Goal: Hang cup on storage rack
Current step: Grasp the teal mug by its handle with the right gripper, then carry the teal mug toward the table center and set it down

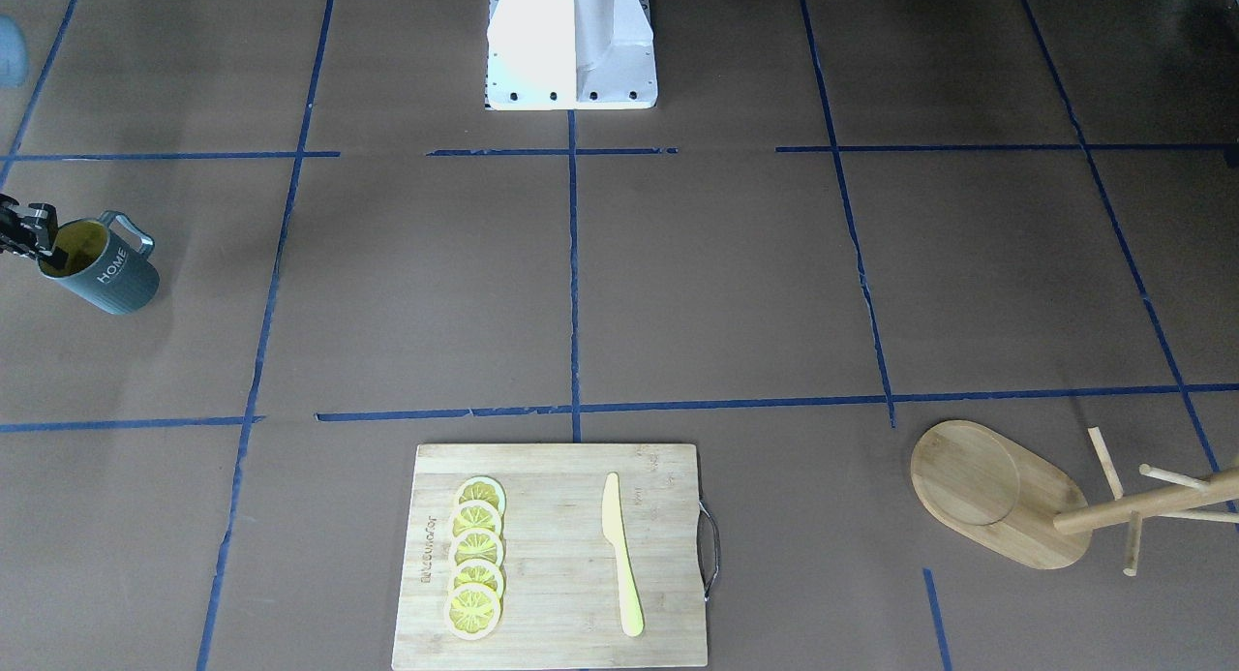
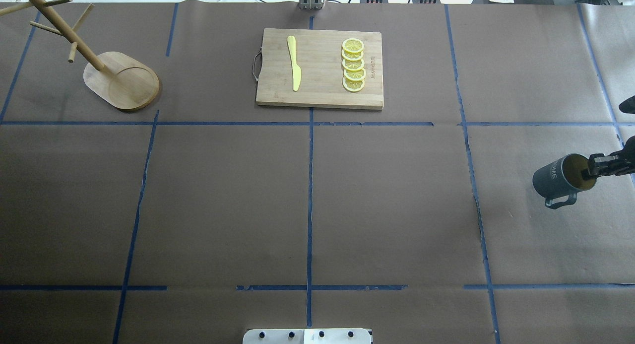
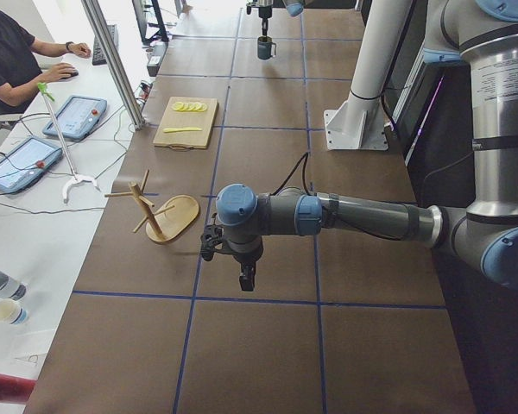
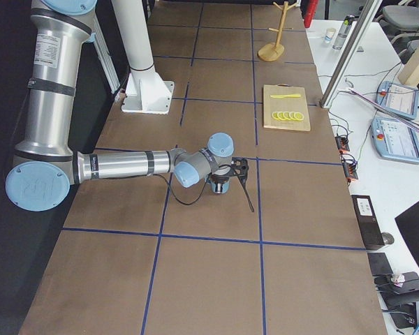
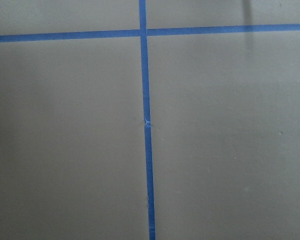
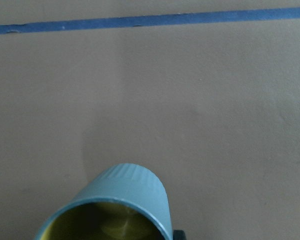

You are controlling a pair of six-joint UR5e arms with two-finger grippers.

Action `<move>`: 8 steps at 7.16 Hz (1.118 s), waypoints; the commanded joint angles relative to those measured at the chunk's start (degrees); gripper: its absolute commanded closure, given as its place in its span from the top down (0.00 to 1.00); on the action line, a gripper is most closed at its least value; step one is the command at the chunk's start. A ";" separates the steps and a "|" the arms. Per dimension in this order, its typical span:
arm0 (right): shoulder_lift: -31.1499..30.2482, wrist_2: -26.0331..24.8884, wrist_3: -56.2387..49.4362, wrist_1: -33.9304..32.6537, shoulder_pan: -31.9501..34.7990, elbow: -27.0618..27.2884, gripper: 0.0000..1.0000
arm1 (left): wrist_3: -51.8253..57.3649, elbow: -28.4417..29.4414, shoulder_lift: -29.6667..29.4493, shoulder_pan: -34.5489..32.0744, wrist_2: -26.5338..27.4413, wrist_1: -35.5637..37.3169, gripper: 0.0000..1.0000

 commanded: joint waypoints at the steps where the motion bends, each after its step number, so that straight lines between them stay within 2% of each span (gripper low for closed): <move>1: 5.48 -0.63 13.74 -6.03 -4.83 7.82 0.00 | 0.00 -0.31 0.06 0.05 -0.09 0.00 1.00; 3: 15.92 -3.42 26.07 -11.13 -13.09 9.09 0.00 | -0.09 -0.31 0.06 0.05 -0.09 0.00 1.00; 4: 23.37 -6.31 32.30 -16.56 -18.35 8.92 0.00 | -0.09 -0.31 0.06 0.05 -0.09 0.00 1.00; 6: 38.14 -14.22 37.87 -29.65 -25.58 6.73 0.00 | -0.18 -0.22 0.06 0.05 -0.18 0.09 1.00; 7: 40.39 -14.69 39.82 -29.53 -27.44 4.54 0.00 | -0.26 -0.31 0.06 0.05 -0.18 0.09 1.00; 8: 44.67 -16.08 42.62 -29.53 -28.59 -0.53 0.00 | -0.26 -0.31 0.15 0.05 -0.27 0.09 1.00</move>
